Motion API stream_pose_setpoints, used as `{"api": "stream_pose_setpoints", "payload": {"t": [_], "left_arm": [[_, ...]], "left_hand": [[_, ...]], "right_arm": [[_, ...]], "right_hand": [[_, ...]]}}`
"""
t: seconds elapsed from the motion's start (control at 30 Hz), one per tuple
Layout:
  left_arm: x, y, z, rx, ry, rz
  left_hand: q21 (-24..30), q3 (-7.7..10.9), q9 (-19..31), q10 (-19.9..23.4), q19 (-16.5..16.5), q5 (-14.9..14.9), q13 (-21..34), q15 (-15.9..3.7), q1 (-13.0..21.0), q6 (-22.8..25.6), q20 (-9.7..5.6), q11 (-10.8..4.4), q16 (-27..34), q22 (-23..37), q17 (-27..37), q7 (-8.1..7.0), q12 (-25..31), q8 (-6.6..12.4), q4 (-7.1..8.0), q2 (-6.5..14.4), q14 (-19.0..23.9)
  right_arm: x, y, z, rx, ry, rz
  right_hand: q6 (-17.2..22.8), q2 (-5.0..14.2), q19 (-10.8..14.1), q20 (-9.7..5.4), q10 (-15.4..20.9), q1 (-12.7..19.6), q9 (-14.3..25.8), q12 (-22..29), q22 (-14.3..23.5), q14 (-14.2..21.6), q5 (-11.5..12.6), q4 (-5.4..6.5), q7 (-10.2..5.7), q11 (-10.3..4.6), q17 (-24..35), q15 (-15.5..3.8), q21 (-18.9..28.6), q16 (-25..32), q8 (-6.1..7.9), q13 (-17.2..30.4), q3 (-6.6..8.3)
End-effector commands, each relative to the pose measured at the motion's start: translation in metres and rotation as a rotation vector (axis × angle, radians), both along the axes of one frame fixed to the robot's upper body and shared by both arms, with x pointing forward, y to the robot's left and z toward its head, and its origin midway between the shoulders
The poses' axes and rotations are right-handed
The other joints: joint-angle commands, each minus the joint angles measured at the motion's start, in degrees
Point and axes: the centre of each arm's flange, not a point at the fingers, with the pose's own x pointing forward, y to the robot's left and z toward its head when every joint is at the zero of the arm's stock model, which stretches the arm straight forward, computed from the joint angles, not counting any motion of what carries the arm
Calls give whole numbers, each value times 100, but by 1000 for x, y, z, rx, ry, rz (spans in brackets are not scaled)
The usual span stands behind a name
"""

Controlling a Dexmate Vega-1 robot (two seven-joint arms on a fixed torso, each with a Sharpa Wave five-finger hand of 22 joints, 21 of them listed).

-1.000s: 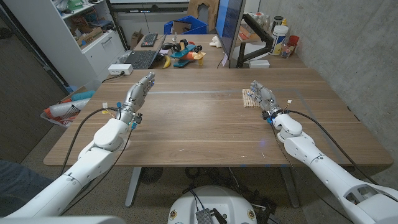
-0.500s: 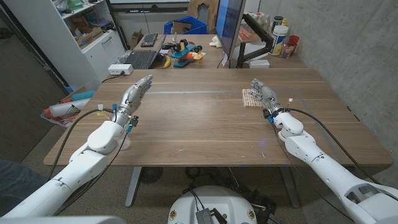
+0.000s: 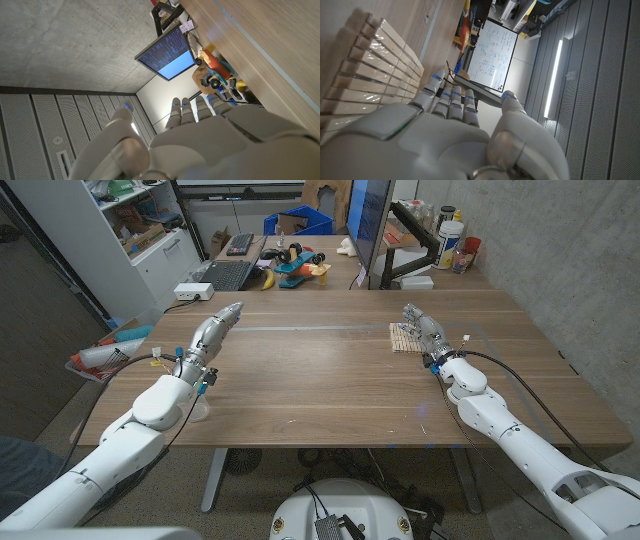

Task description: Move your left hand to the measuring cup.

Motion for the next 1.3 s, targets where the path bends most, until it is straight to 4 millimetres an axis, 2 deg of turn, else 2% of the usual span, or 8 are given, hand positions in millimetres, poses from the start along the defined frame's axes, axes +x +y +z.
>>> {"api": "stream_pose_setpoints", "payload": {"t": [0.03, 0.6, 1.3], "left_arm": [[-9, 8, 1, 32, -2, 39], [-28, 15, -1, 66, -8, 73], [-47, 23, -8, 156, 5, 157]], "left_hand": [[11, 19, 21, 24, -10, -17, 19, 20, 89, 39, 14, 23, 47, 25, 15, 25, 52, 40, -56, 10, 14], [11, 34, 24, 21, -22, -28, 30, 10, 143, 66, 16, 11, 41, 26, 16, 22, 50, 34, -104, 27, 17], [6, 44, 26, 15, -52, -35, 40, -3, 195, 74, 18, -3, 31, 27, 17, 11, 47, 21, -151, 42, 1]], "right_arm": [[4, 3, 4, -11, 0, -2], [6, 10, 14, -15, -23, 18], [4, 10, 12, -16, -26, 15]], "right_hand": [[32, 49, 64, 2, 38, -7, 11, -25, 20, 73, 37, -15, -21, -6, -6, 2, -16, -19, -8, 16, -25], [34, 55, 84, 4, 40, -10, 10, -30, 20, 77, 36, -17, -28, 4, -14, 0, -59, -27, -11, 16, -40], [33, 62, 101, 11, 42, -11, 9, -34, 21, 82, 37, -20, -36, -4, -22, 6, -108, -36, -15, 16, -56]]}}
